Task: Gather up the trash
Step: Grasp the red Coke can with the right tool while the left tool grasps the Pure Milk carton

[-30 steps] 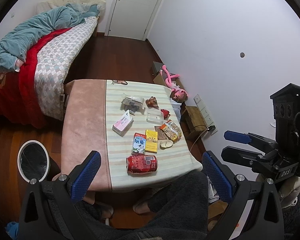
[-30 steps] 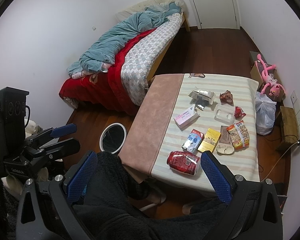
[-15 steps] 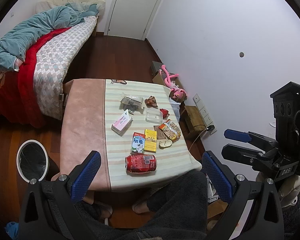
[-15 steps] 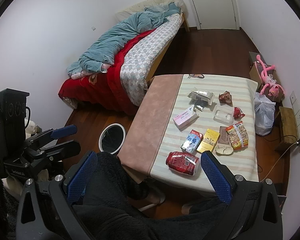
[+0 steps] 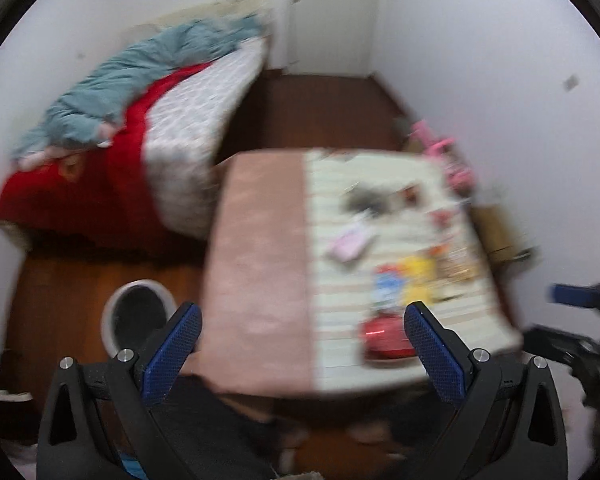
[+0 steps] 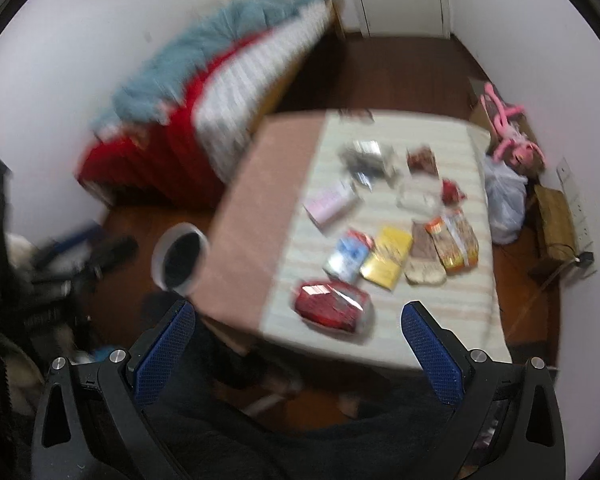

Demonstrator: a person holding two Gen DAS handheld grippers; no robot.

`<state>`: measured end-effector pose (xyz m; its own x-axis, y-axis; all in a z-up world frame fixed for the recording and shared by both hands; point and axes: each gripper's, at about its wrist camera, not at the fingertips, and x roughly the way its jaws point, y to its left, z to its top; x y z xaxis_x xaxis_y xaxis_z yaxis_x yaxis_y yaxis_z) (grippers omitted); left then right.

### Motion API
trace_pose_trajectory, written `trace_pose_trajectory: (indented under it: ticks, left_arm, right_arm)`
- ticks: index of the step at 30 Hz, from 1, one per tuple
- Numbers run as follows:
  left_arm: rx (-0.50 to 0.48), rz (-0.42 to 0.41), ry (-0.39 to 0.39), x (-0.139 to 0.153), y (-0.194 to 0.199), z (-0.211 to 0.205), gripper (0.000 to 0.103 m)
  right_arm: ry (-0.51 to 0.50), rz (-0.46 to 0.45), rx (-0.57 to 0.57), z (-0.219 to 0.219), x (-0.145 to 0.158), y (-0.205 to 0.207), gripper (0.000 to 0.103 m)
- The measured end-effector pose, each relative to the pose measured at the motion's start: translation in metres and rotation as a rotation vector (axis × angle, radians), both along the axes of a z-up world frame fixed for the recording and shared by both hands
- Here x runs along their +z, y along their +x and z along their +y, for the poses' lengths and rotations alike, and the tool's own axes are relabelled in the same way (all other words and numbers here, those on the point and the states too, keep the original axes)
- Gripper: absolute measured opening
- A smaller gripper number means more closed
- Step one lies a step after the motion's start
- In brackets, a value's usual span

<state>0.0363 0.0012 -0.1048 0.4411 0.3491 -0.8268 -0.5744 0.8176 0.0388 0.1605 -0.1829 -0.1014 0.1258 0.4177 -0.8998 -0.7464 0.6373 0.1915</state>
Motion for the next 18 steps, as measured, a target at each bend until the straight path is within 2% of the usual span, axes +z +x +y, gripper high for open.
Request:
trace_pose_trajectory:
  ticks: [2, 5, 8, 12, 14, 16, 18]
  left_arm:
    - [0.030, 0.095, 0.022, -0.046, 0.008, 0.009, 0.103]
    - [0.064, 0.224, -0.049, -0.120, 0.017, 0.024, 0.103]
    - [0.083, 0.299, -0.103, -0.167, 0.018, 0.031, 0.103]
    - [0.090, 0.349, -0.157, -0.204, 0.014, 0.035, 0.103]
    - [0.090, 0.365, -0.167, -0.210, 0.012, 0.035, 0.103]
    - [0.093, 0.376, -0.178, -0.215, 0.010, 0.036, 0.103]
    - [0.097, 0.382, -0.179, -0.211, 0.008, 0.039, 0.103]
  right_arm:
    - [-0.120, -0.014, 0.064, 0.024, -0.049, 0.005, 0.103]
    - [-0.265, -0.051, 0.173, 0.059, -0.111, 0.008, 0.103]
    - [-0.379, -0.088, 0.298, 0.089, -0.160, 0.008, 0.103]
    - [-0.501, -0.146, 0.457, 0.116, -0.207, 0.002, 0.103]
    - [-0.557, -0.162, 0.504, 0.122, -0.223, 0.000, 0.103]
    - [-0.599, -0.129, 0.523, 0.125, -0.241, 0.002, 0.103]
    - [-0.597, -0.119, 0.509, 0.124, -0.247, 0.004, 0.100]
